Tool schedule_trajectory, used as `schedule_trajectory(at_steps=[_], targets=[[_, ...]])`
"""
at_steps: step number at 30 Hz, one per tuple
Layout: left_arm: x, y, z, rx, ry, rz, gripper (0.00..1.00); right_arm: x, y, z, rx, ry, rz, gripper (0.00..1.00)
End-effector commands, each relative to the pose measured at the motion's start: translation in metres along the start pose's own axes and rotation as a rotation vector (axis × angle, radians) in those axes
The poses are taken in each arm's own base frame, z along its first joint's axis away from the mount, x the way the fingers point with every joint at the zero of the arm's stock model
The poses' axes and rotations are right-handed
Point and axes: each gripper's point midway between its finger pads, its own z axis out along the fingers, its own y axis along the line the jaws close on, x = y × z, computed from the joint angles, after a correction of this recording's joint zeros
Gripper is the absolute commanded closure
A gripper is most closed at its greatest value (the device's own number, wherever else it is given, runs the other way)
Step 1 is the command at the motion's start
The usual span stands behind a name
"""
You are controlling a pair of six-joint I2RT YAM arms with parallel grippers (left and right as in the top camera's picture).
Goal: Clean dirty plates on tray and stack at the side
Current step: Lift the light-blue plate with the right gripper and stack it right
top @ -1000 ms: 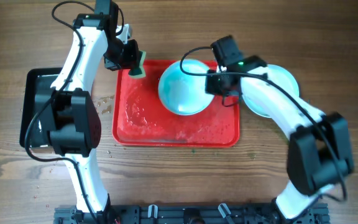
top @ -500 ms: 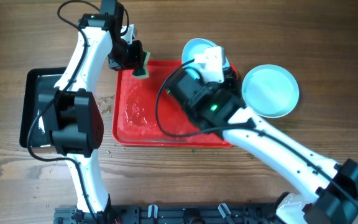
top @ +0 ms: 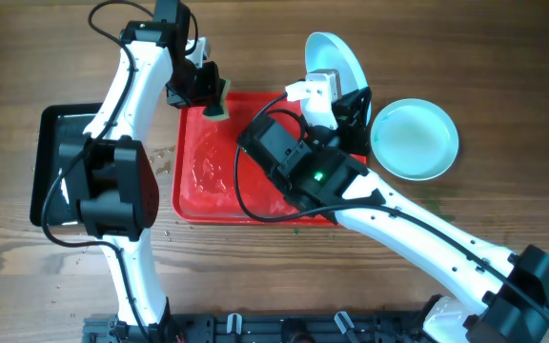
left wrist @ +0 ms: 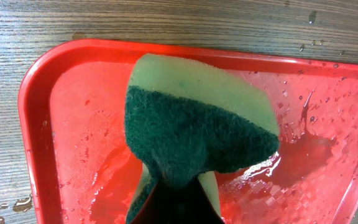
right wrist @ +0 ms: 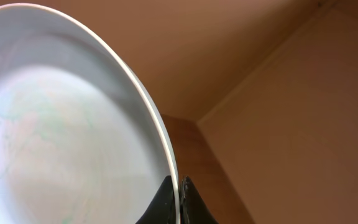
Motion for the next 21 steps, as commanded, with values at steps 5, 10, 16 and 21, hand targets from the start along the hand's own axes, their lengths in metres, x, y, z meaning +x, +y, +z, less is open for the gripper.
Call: schedule_trajectory(at_steps=[5,10,16,21], targets=[[-0.002,-0.004,-0.012,-0.003,-0.031,0.005,0.96,0.061,0.095,-0.014,-0.717,0.358,-0.03,0.96],[-0.002,-0.004,-0.012,-0.003,-0.03,0.005,0.96,0.082,0.127,-0.026,-1.138,0.541,0.043,0.96],[-0.002,-0.004,-0.012,-0.003,-0.03,0.005,0.96,0.095,0.086,0.044,-1.261,0.734,0.411,0.96],[-0.002,-0.004,-0.012,-0.003,-0.03,0.005,0.96,0.166,0.0,0.139,-0.926,0.913,0.689,0.96]])
